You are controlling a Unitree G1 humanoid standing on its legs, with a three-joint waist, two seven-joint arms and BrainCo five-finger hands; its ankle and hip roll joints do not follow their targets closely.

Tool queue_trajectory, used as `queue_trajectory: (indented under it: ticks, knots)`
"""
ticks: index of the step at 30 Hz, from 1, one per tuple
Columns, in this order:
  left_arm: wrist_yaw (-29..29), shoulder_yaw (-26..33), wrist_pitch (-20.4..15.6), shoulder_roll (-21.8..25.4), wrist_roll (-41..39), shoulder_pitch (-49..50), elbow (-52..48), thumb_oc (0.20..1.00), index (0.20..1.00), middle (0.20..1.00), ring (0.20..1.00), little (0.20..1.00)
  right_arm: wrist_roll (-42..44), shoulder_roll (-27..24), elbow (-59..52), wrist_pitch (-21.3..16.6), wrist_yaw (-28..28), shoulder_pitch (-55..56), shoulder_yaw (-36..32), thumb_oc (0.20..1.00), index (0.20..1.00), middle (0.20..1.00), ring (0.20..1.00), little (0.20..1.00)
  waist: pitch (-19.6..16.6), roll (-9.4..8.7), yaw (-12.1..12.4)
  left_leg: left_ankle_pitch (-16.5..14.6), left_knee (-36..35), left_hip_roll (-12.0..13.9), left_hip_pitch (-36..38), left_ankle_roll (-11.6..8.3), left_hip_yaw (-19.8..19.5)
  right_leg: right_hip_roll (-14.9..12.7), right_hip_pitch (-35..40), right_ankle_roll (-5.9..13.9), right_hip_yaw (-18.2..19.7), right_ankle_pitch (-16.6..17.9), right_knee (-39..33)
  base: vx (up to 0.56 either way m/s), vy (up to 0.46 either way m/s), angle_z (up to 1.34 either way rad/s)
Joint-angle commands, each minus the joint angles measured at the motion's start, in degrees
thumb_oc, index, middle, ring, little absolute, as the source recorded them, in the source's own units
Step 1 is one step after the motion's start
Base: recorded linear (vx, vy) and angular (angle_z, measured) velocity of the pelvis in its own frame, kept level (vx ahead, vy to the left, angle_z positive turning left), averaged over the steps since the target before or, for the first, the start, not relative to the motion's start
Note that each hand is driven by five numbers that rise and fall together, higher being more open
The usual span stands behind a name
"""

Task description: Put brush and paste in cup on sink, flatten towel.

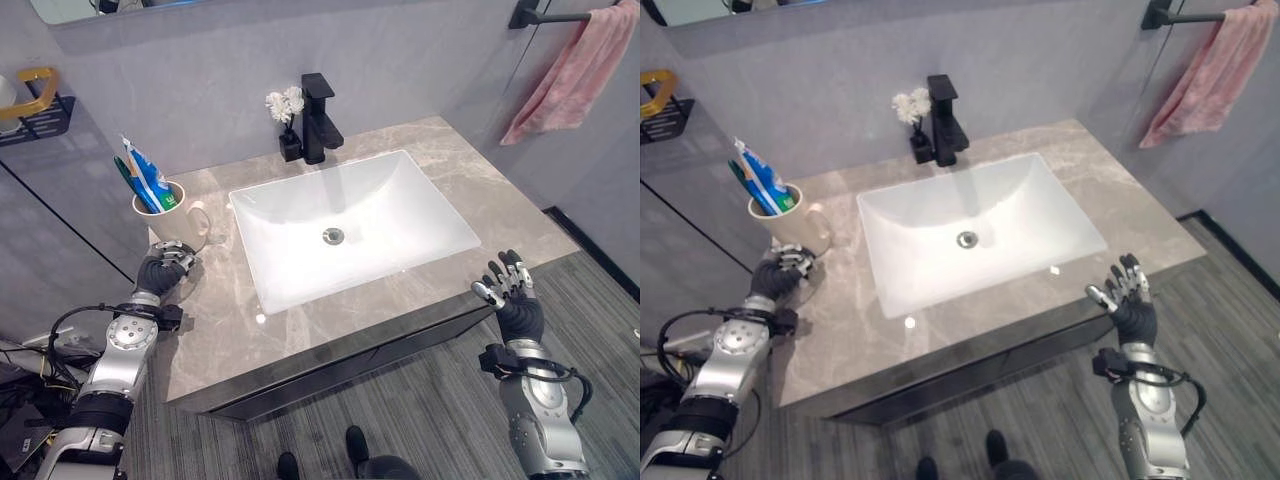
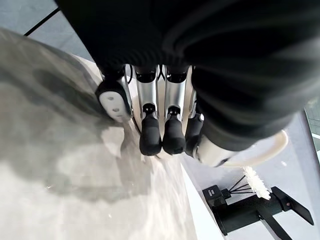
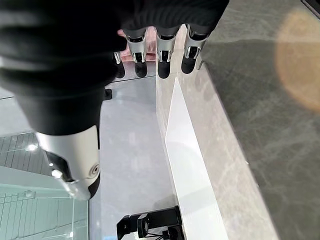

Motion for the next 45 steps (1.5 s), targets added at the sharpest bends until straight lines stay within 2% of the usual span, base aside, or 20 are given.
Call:
queue_trajectory:
  ticks: [1, 45]
  knots:
    - [0.98, 2.09, 0.76, 3.47, 0.10, -2.10, 6.81, 0.200, 0.200, 0.200, 0.200, 0.200, 2.09, -0.70, -2.35, -2.34, 1.07, -1.22, -2.94, 1.000, 1.000, 1.000, 1.000, 1.000, -0.72, -2.30, -1.02, -8.33, 0.40, 1.48, 3.47, -1.43, -0.16, -3.54, 2.01, 3.81, -4.18, -5.85, 0.42, 0.00, -0.003, -0.05]
    - [2.61, 2.10, 0.34, 5.93, -1.61, -6.32, 6.41, 0.200, 0.200, 0.200, 0.200, 0.200, 1.95, -2.27, -3.09, -2.69, 1.14, -2.37, -3.39, 1.000, 1.000, 1.000, 1.000, 1.000, 1.10, -3.42, -2.34, -6.80, 0.77, 1.35, -1.48, -1.31, 1.25, -2.83, -4.13, 4.01, -1.82, -3.90, 0.42, -0.01, 0.003, -0.03]
